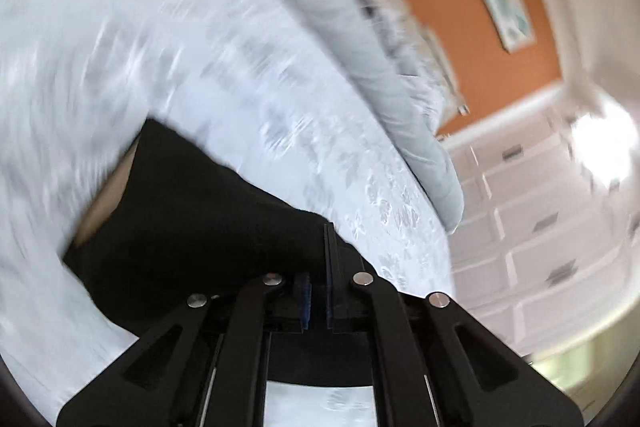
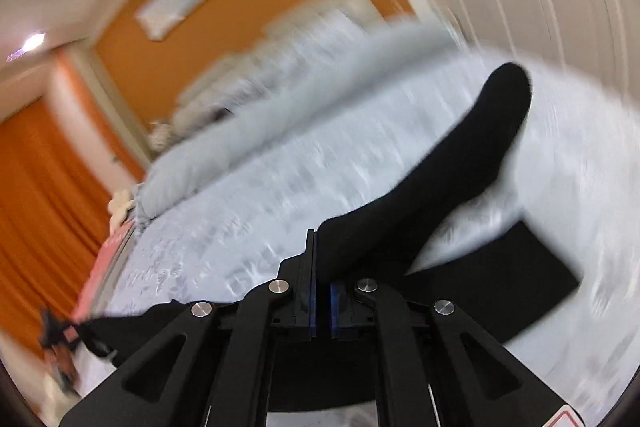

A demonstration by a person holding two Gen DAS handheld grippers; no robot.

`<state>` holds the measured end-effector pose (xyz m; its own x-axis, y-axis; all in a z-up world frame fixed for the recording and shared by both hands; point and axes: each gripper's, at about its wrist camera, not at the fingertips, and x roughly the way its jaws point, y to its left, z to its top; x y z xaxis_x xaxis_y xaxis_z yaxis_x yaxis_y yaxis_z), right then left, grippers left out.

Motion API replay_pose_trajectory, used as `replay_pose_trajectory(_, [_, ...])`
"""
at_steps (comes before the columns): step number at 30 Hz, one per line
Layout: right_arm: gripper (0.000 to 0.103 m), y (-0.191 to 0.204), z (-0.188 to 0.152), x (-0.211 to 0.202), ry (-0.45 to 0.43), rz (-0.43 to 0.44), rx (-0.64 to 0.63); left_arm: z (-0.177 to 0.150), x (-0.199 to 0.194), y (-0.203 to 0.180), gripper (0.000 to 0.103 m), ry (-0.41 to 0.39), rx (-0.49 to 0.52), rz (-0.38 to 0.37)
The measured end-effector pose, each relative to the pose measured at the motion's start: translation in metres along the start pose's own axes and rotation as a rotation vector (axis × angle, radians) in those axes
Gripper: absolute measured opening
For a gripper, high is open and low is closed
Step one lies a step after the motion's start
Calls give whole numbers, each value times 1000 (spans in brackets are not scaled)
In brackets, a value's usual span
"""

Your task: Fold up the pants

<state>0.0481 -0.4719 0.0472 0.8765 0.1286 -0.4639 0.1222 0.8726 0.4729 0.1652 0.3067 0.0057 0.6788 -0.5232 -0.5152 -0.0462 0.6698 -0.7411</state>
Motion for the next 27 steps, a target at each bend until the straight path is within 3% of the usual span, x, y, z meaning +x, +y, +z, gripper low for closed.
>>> replay_pose_trajectory(2, [4,-14,-9,-6,-18,-15,-22,-8,0,9,5,7,33,0])
replay_pose_trajectory(3, [7,-35,-21,2,18,-38,-5,-13,4,19,5,27,31,2])
replay_pose_trajectory(5, [12,-88,-58,28,162,-132,91,-30,17,55,7,99,0,41])
replay_pose_trajectory(7, [9,-128,-88,49,280,-218,173,-56,27,91,8,144,-54,88])
replay_pose_trajectory(8, [9,-140,-100,47,272,-195,202,-66,26,105,8,146,-84,65])
replay_pose_trajectory(9, [13,-147,-102,36,218,-157,248,-74,19,115,10,123,-126,-12])
replay_pose_trajectory(10, [26,-150,-100,30,215,-153,289,-78,14,120,14,107,-155,-44])
replay_pose_trajectory(11, [36,-151,-97,26,213,-167,307,-82,7,122,31,91,-167,-45])
replay_pose_trajectory(12, [48,-147,-93,21,207,-192,285,-84,2,123,36,75,-167,-44])
replay_pose_trajectory(13, [49,-142,-91,17,202,-206,254,-87,-8,121,39,52,-153,-53])
replay_pose_trajectory(15, [50,-126,-90,4,192,-192,201,-86,-23,121,62,10,-150,-10])
replay_pose_trajectory(16, [55,-119,-92,-1,183,-178,193,-85,-32,124,70,-26,-161,12])
replay_pose_trajectory(18, [66,-106,-97,-4,177,-155,170,-80,-43,131,72,-44,-188,-1])
replay_pose_trajectory(24, [67,-72,-100,29,224,-232,48,-60,-29,148,72,-7,-313,-71])
replay_pose_trajectory(27, [67,-56,-105,34,231,-217,28,-55,-14,138,87,33,-362,-132])
